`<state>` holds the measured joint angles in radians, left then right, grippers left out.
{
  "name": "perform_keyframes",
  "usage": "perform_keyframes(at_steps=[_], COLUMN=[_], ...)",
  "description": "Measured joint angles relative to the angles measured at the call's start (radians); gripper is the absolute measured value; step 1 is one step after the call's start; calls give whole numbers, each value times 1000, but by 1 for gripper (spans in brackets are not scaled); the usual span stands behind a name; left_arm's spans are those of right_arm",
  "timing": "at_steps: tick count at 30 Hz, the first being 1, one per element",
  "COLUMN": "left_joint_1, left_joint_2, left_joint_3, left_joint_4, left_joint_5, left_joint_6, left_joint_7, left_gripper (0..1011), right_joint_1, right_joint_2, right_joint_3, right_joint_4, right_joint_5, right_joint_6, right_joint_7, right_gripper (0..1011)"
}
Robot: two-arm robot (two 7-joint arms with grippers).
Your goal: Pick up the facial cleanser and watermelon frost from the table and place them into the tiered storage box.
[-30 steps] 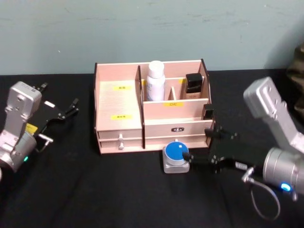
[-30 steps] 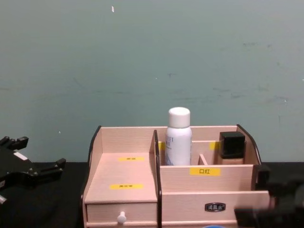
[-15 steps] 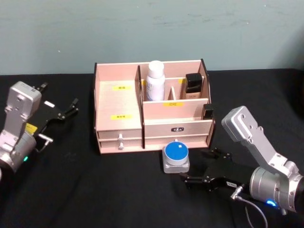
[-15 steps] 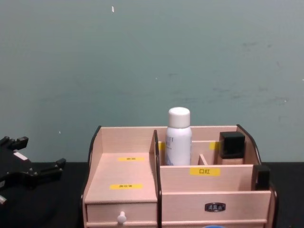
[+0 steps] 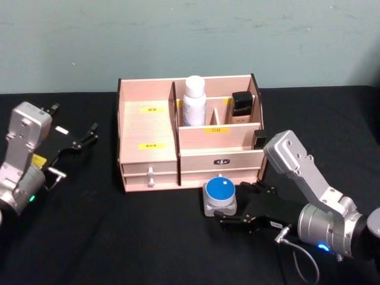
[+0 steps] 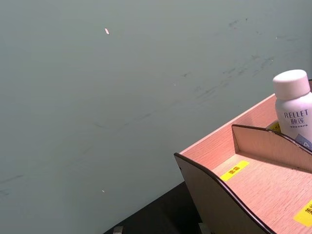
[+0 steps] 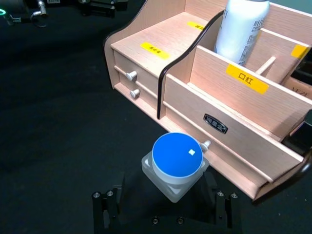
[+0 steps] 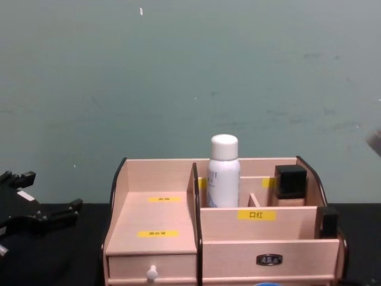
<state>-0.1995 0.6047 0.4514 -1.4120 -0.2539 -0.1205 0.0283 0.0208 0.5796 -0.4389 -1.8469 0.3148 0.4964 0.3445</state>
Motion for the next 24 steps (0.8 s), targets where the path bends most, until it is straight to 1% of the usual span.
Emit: perform_keyframes(at_steps=[12, 24], left_joint_1=[0, 0], left_joint_2=[0, 0], left_joint_3=[0, 0], left_joint_4=[0, 0], left_joint_5=[0, 0], left_joint_6=[0, 0], left_joint_7=[0, 0], left_gripper=[1001, 1001], right_joint_1=[38, 61], right_joint_2=[-52, -83], right_joint_3=[-8, -14], right_joint_4=[58, 100], right_joint_5=[-31, -65], right_joint_6=[-9, -19], right_joint_7=[20, 25], right_gripper=[1000, 1000])
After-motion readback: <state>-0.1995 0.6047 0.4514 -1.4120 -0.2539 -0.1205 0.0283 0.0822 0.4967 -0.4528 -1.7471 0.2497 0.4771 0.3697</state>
